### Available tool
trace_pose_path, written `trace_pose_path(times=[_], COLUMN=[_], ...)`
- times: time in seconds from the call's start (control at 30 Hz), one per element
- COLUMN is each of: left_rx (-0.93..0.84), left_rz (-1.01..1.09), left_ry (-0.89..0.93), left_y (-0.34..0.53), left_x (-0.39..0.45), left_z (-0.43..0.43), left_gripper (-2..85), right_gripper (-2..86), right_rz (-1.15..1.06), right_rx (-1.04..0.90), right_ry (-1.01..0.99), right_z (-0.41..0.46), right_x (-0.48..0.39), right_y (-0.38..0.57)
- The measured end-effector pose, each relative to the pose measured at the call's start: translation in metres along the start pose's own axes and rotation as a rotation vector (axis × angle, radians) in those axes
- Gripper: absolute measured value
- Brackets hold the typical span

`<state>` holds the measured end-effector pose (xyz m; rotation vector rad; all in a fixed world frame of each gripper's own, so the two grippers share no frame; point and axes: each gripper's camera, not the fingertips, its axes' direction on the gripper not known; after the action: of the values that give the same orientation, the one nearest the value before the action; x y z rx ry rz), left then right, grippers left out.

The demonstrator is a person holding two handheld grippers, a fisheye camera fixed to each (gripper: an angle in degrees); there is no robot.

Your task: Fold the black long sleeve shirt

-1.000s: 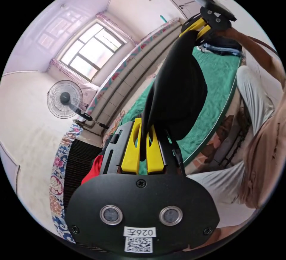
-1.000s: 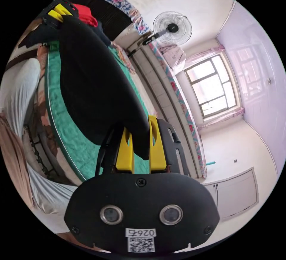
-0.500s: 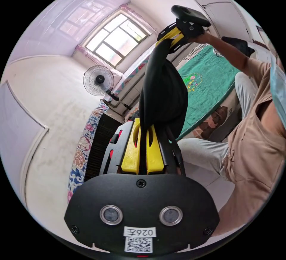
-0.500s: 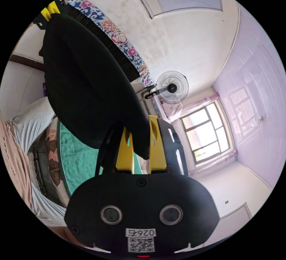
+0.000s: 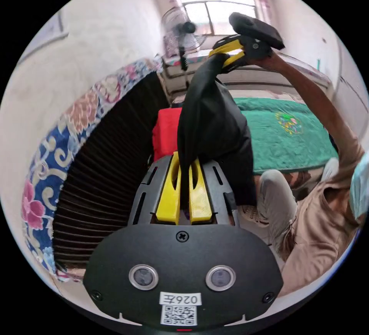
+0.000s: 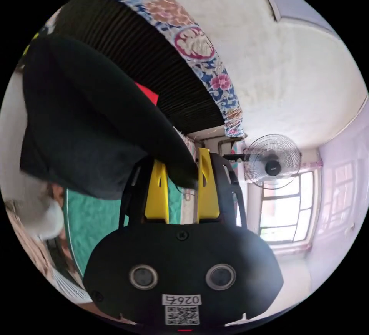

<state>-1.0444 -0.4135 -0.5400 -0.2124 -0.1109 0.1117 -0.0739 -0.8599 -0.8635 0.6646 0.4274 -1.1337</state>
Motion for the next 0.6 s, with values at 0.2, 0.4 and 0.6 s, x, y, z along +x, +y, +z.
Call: trace_pose_path(times=[0.2,0.4,0.6], left_rx=[-0.081,0.336,0.42], left_rz=[-0.352,-0.456,-0.105], left_ry=[0.225,-0.019,-0.279], left_y=[0.047,0.13,0.081], left_x=[-0.165,-0.131,-0.01], left_z=[0.092,0.009,-0.004], left_gripper=[7.8,-0.4,-0.9], right_gripper=[3.2,-1.0,-1.1], right_rz=[0.126,0.304,0.369], right_rx=[-0.003,0.218,0.154], right_ry=[0.008,0.104,-0.075], right_z=[0.097,0.1,0.148], right_x=[-0.03,-0.086,-0.128], right_y=[-0.029,0.06,0.114])
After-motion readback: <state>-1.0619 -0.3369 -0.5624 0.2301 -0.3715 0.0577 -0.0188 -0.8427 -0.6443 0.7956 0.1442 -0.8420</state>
